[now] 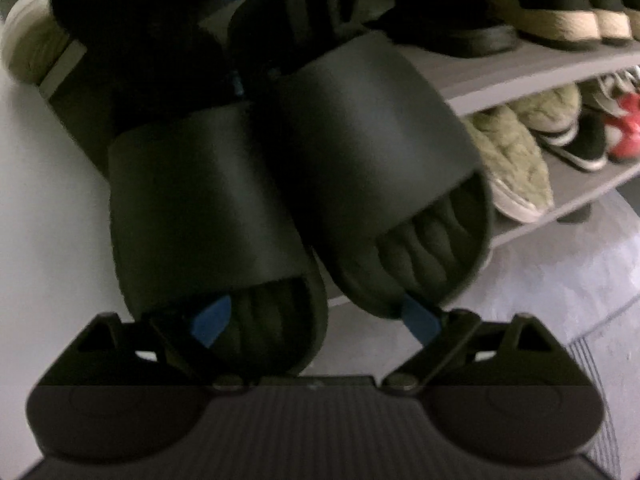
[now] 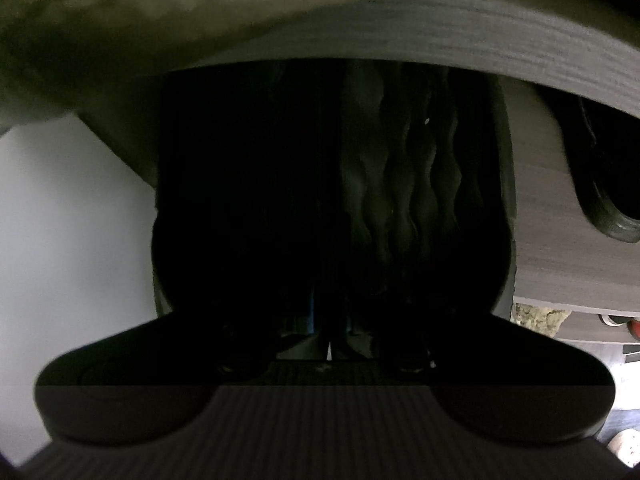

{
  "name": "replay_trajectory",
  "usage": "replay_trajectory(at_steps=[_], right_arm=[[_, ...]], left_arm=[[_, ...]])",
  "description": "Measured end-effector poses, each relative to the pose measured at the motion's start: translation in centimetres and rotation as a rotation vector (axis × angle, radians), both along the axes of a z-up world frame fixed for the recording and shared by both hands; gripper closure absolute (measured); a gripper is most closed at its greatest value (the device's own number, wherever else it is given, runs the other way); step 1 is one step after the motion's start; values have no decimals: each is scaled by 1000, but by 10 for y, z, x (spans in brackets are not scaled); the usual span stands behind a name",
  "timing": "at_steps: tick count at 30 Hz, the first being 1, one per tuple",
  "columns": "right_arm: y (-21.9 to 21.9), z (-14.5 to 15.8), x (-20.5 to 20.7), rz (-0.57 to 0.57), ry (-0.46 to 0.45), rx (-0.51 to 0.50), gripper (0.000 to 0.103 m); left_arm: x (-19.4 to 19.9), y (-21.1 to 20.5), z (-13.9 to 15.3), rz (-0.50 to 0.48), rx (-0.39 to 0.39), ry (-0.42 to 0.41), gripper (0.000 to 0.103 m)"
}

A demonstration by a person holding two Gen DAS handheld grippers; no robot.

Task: Organize scattered shoes
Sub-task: 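Push the held black slides onto a lower cabinet shelf with the right tool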

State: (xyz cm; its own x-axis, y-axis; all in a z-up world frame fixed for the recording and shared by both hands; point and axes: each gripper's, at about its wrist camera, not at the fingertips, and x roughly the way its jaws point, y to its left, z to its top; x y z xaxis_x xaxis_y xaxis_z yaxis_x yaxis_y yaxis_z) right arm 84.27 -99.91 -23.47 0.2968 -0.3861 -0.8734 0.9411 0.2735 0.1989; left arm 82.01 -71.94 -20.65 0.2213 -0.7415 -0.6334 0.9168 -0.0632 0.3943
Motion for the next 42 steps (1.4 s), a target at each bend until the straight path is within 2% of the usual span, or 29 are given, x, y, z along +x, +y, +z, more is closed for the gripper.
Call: replay_trajectory(at_steps=[2,4,8,13,15,21,27,30,38,39,40,42], right_arm=[[-9,-5,5,-2,0,7,84],[-15,-10,-2,0,2,12,83],[-27,-15,-15,-1,12,5,83],[-41,-22,-31,2,19,0,80],[-47,-28,-39,11,18,5,77],[-58,-36,-62,44,18,-18,74],[-68,-44,-87,45,22,-90,58],[-69,-46,-102,32,4,-125,40],[-75,-62,-152,-23,-81,-205,39],[-73,-62,-162,-35,-89,-222,35],[-74,-65,-172,-61,-97,-234,26],[-75,-70,-192,-115,-114,-256,24]], left_arm=[[3,-5,1,38,-15,13,15],[5,-11,1,79,-25,28,21],[8,-15,3,95,-50,19,39],[13,-17,6,90,-53,25,48],[16,-17,7,81,-45,27,55],[23,-18,11,73,-43,64,56],[24,-21,15,65,-51,74,56],[26,-19,16,47,-60,71,56],[26,-23,17,9,-79,68,56],[26,-24,17,4,-83,67,56],[26,-25,18,-1,-89,67,55],[25,-29,21,-11,-107,70,54]])
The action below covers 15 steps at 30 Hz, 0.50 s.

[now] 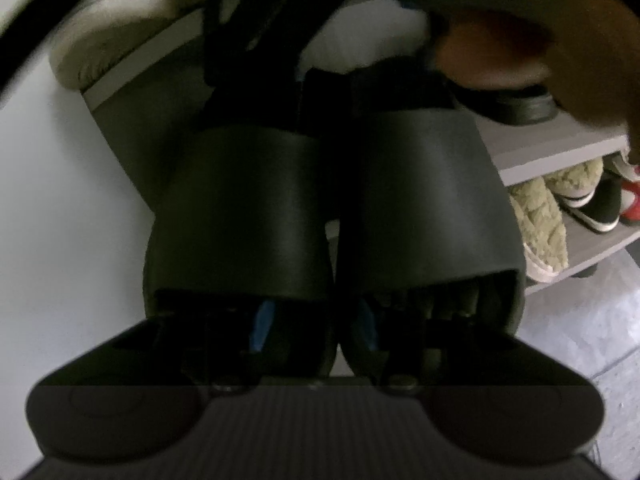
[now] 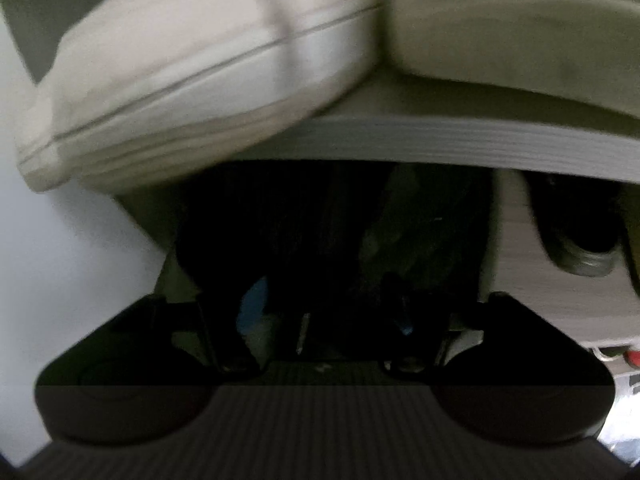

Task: Organize scattered shoes
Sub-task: 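Push the held black slides onto a lower cabinet shelf with the right tool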

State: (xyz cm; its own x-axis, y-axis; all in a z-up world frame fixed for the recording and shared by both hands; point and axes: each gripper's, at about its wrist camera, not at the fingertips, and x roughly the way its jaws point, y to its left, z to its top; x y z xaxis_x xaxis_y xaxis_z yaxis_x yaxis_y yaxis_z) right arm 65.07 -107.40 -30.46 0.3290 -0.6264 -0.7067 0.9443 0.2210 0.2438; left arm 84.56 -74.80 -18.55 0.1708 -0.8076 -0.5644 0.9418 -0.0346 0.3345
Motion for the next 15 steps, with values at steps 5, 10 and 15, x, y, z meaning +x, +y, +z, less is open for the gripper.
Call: replay_trajectory(at_steps=[5,10,15], right_arm=[[22,10,-26,-11,-54,-32,24],[60,41,-39,-40,-38,-67,24],[77,33,-17,-136,-121,-10,24]], left_arm=[[-3,-12,4,-12,-33,-7,54],[-2,-24,6,-36,-28,-13,56],[-1,-31,10,-52,-23,-8,57]])
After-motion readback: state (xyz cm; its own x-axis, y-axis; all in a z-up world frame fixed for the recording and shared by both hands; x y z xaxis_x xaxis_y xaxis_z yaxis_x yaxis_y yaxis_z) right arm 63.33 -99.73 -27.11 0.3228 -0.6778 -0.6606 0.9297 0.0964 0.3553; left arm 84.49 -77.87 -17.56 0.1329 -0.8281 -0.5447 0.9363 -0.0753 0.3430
